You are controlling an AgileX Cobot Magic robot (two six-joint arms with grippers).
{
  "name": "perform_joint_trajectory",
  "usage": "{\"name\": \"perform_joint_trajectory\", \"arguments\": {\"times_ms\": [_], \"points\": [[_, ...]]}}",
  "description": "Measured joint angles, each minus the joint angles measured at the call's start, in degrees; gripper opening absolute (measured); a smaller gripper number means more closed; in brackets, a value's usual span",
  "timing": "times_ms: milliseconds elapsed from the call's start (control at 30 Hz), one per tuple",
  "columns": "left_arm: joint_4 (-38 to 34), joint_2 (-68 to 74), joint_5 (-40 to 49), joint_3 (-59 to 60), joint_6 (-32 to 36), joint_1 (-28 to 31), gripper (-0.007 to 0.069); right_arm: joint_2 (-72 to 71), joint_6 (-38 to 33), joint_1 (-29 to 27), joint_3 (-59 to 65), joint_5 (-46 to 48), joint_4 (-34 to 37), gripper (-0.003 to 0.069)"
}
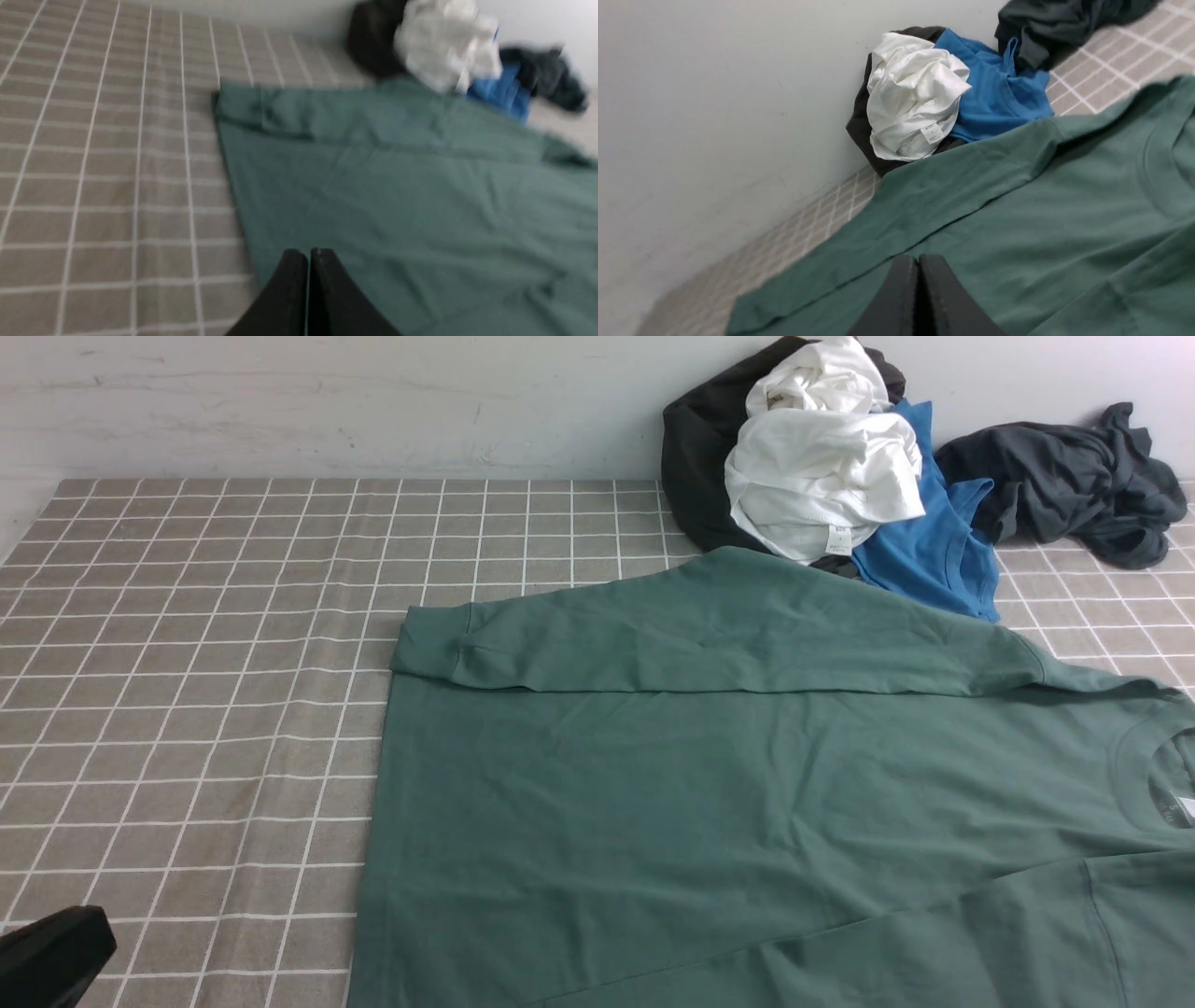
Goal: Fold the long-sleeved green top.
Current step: Use the left arm to clamp the cuff closest to it
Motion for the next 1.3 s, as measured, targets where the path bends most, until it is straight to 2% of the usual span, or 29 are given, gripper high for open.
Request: {"name": "perform_joint_trajectory", "arguments": {"times_ms": [33, 67, 133, 167, 233, 300, 333, 367, 400, 433, 467, 600, 767, 1033, 1167, 1200, 1300], "points": [[1.27, 1.82, 2.09, -1.24, 0.07, 0.0, -0.0007, 1.25, -0.58, 0.0, -0.55, 0.35, -0.2, -0.0014], [6.27, 9.05, 6.61, -6.17, 1.14, 0.0, -0.0006, 6.7, -5.98, 0.0, -5.95, 3.57, -1.95, -0.0014], [11.45, 17.33, 12.16, -11.59, 3.36, -0.62, 0.0003, 13.75, -12.13, 0.17, -12.56, 8.0, -3.46, -0.0014], [11.87, 18.11, 12.64, -12.05, 3.53, -0.79, 0.0004, 14.44, -12.13, 0.24, -12.56, 8.53, -3.56, -0.0014], [14.64, 26.58, 16.64, -16.05, 4.71, -4.82, 0.0038, 22.35, -19.22, 1.42, -20.36, 15.74, -3.88, -0.0014], [15.05, 33.49, 18.09, -17.23, 5.69, -10.93, 0.009, 28.97, -22.6, 4.0, -26.33, 22.57, -3.93, -0.0014], [15.17, 34.73, 18.18, -17.24, 5.97, -12.14, 0.0102, 29.46, -22.75, 4.63, -26.71, 23.64, -3.93, -0.0014], [15.58, 39.18, 18.56, -17.31, 6.92, -16.45, 0.0148, 32.51, -23.94, 7.04, -28.81, 27.07, -4.13, -0.0014], [16.01, 42.4, 18.56, -17.31, 7.41, -20.05, 0.0193, 34.34, -24.51, 8.86, -29.79, 29.11, -4.4, -0.0014], [16.12, 43.04, 18.49, -17.31, 7.47, -20.05, 0.0193, 35.02, -24.62, 9.22, -30.08, 29.49, -4.49, -0.0014], [17.05, 47.48, 17.72, -17.31, 7.68, -24.44, 0.0255, 37.09, -25.32, 11.67, -30.64, 31.72, -5.24, -0.0014], [21.71, 60.94, 9.59, -17.49, 8.08, -32.76, 0.0398, 41.49, -25.76, 17.13, -30.71, 35.5, -8.81, -0.0014], [24.75, 70.28, 1.64, -17.71, 8.08, -35.37, 0.0445, 42.54, -25.89, 18.3, -30.71, 35.36, -9.99, -0.0014], [24.51, 75.3, -0.91, -18.23, 8.08, -35.48, 0.0423, 42.56, -25.89, 18.3, -30.71, 34.65, -10.36, -0.0014], [21.73, 75.13, -1.02, -18.27, 8.08, -35.48, 0.027, 42.56, -25.89, 18.3, -30.71, 32.74, -10.4, -0.0014], [21.59, 75.07, -1.02, -18.27, 8.08, -35.48, 0.0252, 42.56, -25.89, 18.3, -30.71, 32.66, -10.4, -0.0014], [19.86, 74.05, -0.07, -18.27, 8.08, -35.5, 0.0099, 42.56, -25.89, 18.3, -30.71, 32.1, -10.4, -0.0014]]}}
